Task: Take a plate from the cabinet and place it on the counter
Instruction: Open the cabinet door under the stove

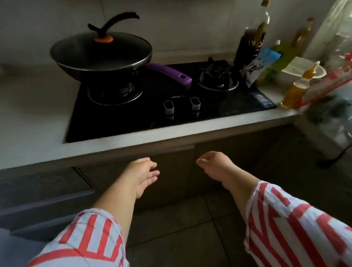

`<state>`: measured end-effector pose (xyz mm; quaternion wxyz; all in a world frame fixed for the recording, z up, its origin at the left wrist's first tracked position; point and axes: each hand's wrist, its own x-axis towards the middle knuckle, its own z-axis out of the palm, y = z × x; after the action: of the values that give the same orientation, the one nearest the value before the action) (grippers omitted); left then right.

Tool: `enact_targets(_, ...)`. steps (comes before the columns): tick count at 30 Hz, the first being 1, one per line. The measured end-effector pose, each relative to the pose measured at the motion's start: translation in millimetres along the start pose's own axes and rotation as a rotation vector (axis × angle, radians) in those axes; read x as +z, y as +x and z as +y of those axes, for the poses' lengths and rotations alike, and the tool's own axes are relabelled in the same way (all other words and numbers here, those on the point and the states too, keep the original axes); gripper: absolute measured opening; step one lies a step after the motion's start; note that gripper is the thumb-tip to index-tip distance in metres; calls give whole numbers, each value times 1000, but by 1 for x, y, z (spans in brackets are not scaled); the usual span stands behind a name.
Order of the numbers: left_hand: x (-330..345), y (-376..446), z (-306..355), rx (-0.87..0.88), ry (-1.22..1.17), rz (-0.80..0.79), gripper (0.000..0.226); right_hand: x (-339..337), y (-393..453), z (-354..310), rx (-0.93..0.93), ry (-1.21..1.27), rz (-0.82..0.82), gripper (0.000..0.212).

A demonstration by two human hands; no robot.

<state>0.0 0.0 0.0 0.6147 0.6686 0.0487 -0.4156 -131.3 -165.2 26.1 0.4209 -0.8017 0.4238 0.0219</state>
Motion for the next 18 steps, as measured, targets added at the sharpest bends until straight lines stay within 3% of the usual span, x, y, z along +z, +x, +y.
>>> enact_targets(4,20,47,4,-55,-154,10,49,12,27,15,79,126,29,28)
enact_targets(8,38,77,-1,-119,-270,38,29,21,45,28,155,278,68,25)
enact_targets(13,42,100,-6,-133,-398,49,41,28,54,39,184,328,84,21)
enact_targets(18,46,106,-5,-129,-561,53,35,28,57,44,208,309,105,24)
